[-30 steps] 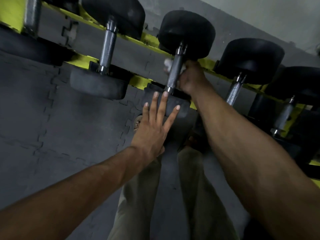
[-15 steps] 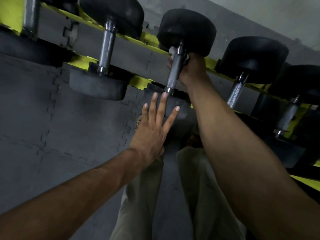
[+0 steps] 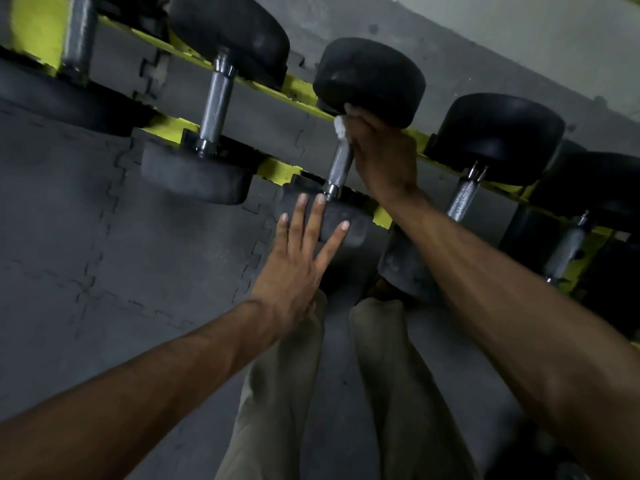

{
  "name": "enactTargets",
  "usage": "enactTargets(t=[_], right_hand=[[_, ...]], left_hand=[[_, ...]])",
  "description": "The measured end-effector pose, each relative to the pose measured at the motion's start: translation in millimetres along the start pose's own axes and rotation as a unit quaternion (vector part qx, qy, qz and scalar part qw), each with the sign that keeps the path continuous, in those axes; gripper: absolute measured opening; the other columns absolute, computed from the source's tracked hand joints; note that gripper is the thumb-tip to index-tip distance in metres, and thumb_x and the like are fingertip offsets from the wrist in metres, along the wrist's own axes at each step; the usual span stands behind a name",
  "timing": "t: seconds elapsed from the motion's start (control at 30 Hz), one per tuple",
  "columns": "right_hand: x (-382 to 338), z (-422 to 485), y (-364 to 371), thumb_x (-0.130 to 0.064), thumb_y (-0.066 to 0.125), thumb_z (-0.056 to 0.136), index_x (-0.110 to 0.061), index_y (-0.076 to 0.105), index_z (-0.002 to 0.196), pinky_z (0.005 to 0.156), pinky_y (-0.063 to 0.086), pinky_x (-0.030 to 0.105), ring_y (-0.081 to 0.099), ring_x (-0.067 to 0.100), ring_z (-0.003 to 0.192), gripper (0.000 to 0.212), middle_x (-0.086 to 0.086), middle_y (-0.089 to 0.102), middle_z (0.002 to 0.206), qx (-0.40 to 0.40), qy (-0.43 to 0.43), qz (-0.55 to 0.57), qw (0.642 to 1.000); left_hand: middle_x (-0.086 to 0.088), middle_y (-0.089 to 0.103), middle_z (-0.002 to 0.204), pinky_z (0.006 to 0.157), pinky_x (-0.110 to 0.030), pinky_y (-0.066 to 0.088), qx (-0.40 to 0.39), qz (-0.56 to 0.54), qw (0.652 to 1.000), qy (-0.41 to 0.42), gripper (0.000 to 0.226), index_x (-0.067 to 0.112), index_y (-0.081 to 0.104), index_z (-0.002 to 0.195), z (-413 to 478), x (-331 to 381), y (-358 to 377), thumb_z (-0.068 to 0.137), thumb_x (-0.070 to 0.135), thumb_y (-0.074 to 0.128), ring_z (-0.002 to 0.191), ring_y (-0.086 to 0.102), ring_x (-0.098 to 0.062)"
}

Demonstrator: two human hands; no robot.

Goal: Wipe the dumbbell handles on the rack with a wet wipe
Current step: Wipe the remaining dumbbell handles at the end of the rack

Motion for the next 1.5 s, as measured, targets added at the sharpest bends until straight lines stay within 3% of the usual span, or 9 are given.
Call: enactTargets(t=[0.23,0.4,0.5,0.67,0.8,0.97,1.17,1.33,1.5], right_hand=[[-52,-5,18,-0.034,0.053,0.099,-0.019,0.072,0.103,0.073,0.052,0.036,0.068,0.035,0.097,0.025,0.011,0.072,0.103,-0.340,-0.161,-0.033,0.926],[-35,36,-1,-0.026,0.052,0.104,-0.007,0.068,0.116,0.085,0.051,0.042,0.066,0.038,0.108,0.028,0.017,0.069,0.114,-0.295,-0.101,-0.180,0.933],[-79,8,15,-0.012,0.048,0.102,-0.010,0.065,0.120,0.087,0.049,0.041,0.063,0.033,0.117,0.025,0.013,0.066,0.127,-0.450,-0.163,-0.200,0.855],[-95,28,14,-0.015,0.051,0.101,-0.007,0.050,0.074,0.075,0.045,0.039,0.050,0.024,0.066,0.029,0.009,0.054,0.079,-0.574,-0.162,-0.225,0.771],[-88,20,25,-0.016,0.051,0.100,-0.008,0.061,0.087,0.079,0.050,0.041,0.064,0.032,0.084,0.018,0.016,0.068,0.104,-0.554,-0.143,-0.156,0.805],[-51,-9,3,-0.024,0.055,0.098,-0.019,0.058,0.098,0.058,0.041,0.037,0.063,0.036,0.081,0.006,0.007,0.054,0.108,-0.312,-0.155,0.002,0.937],[-14,-40,9,-0.040,0.054,0.101,-0.016,0.054,0.102,0.062,0.044,0.035,0.067,0.027,0.082,0.024,0.004,0.071,0.095,-0.233,0.091,0.116,0.961],[5,-58,29,-0.025,0.060,0.098,-0.012,0.066,0.096,0.070,0.045,0.026,0.066,0.013,0.084,0.015,-0.001,0.073,0.096,-0.210,0.341,0.304,0.864],[10,-17,51,-0.003,0.041,0.099,-0.001,0.065,0.101,0.071,0.060,0.043,0.072,0.028,0.079,0.025,0.016,0.072,0.088,-0.065,0.528,0.659,0.532]], left_hand=[[-0.040,-0.040,0.155,0.127,-0.063,0.011,-0.001,-0.002,1.000,-0.005,0.123,0.011,-0.037,0.156,0,-1,-4,0.095,0.052,0.062,0.150,-0.025,-0.059],[-0.039,-0.040,0.155,0.127,-0.062,0.013,0.006,0.000,1.000,-0.008,0.117,0.011,-0.038,0.155,0,-2,-2,0.098,0.038,0.061,0.150,-0.026,-0.058],[-0.039,-0.040,0.155,0.127,-0.063,0.013,0.011,-0.004,1.000,-0.008,0.109,0.012,-0.038,0.155,2,0,0,0.100,0.032,0.053,0.150,-0.026,-0.058],[-0.039,-0.040,0.154,0.127,-0.063,0.011,0.004,-0.004,1.000,-0.009,0.100,0.013,-0.037,0.156,2,1,0,0.101,0.025,0.045,0.150,-0.025,-0.058],[-0.038,-0.043,0.154,0.127,-0.063,0.010,0.002,-0.007,1.000,-0.014,0.109,0.012,-0.040,0.154,3,0,-2,0.098,0.030,0.051,0.150,-0.026,-0.058],[-0.039,-0.042,0.154,0.127,-0.063,0.012,0.002,-0.012,1.000,-0.015,0.121,0.012,-0.038,0.155,2,-1,-3,0.094,0.047,0.061,0.149,-0.026,-0.058],[-0.038,-0.040,0.155,0.127,-0.063,0.012,0.013,-0.009,1.000,-0.010,0.116,0.012,-0.035,0.157,2,-1,0,0.095,0.043,0.059,0.151,-0.023,-0.058],[-0.040,-0.038,0.156,0.127,-0.063,0.012,0.015,0.001,1.000,-0.011,0.119,0.011,-0.034,0.158,2,-1,2,0.093,0.049,0.058,0.151,-0.023,-0.058],[-0.041,-0.037,0.156,0.126,-0.062,0.015,0.018,0.011,1.000,-0.009,0.121,0.011,-0.034,0.157,3,0,6,0.091,0.055,0.058,0.151,-0.021,-0.060]])
Point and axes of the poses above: each hand's wrist, its own z-axis towards the middle knuckle, its own y-axis out of the palm, x = y × z, the point moved 6 cm from there along z, towards the middle knuckle
